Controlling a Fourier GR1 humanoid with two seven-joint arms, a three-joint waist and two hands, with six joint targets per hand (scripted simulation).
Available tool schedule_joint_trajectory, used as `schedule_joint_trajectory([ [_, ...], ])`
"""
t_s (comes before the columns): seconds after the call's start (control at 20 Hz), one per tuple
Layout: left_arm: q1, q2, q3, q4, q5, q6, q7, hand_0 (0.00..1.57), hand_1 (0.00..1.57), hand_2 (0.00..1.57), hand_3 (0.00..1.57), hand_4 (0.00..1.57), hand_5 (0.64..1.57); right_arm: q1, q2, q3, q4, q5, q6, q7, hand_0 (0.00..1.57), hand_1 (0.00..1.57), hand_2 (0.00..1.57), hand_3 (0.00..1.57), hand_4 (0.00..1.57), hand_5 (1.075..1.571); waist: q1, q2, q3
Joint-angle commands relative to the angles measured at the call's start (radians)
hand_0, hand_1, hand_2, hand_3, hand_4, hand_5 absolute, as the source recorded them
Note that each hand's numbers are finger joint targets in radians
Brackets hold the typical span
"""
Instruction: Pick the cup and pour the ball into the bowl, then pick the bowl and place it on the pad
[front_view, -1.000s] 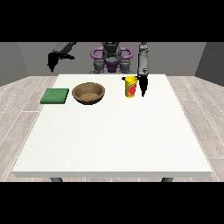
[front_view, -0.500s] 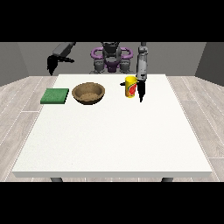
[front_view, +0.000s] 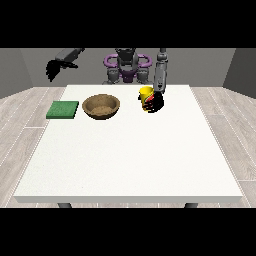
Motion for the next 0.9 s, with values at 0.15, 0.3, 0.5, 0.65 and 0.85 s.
schedule_joint_trajectory([
  [0.15,-0.023,0.046,-0.096,0.040,-0.124,0.061,0.234,1.34,1.34,1.57,1.57,1.53,1.304,0.068,0.008,0.003,0.088,0.015,0.005,0.042,0.00,0.00,0.00,0.00,0.00,1.570,0.049,-0.183,-0.0185],
  [0.3,-0.095,0.201,-0.121,0.034,-0.226,0.123,0.365,1.41,1.41,1.57,1.57,1.57,1.329,0.065,-0.006,-0.005,0.124,0.004,0.019,0.059,0.00,0.00,0.00,0.00,0.00,1.569,0.056,-0.239,-0.0151],
  [0.5,-0.230,0.306,-0.181,0.050,-0.328,0.076,0.567,1.46,1.46,1.57,1.57,1.57,1.296,0.024,0.006,-0.010,0.177,0.017,-0.011,0.054,0.00,0.00,0.00,0.00,0.00,1.569,0.090,-0.236,-0.0164],
  [0.65,-0.230,0.349,-0.196,0.034,-0.356,0.022,0.597,1.46,1.46,1.57,1.57,1.57,1.294,0.072,-0.020,-0.036,0.232,0.018,0.033,-0.014,0.00,0.00,0.00,0.00,0.00,1.568,0.104,-0.244,-0.0183],
  [0.85,-0.240,0.283,-0.250,-0.009,-0.425,0.022,0.745,1.46,1.46,1.57,1.57,1.57,1.294,0.109,-0.020,-0.049,0.287,0.015,0.060,-0.047,0.00,0.00,0.00,0.00,0.00,1.568,0.109,-0.310,-0.0187],
])
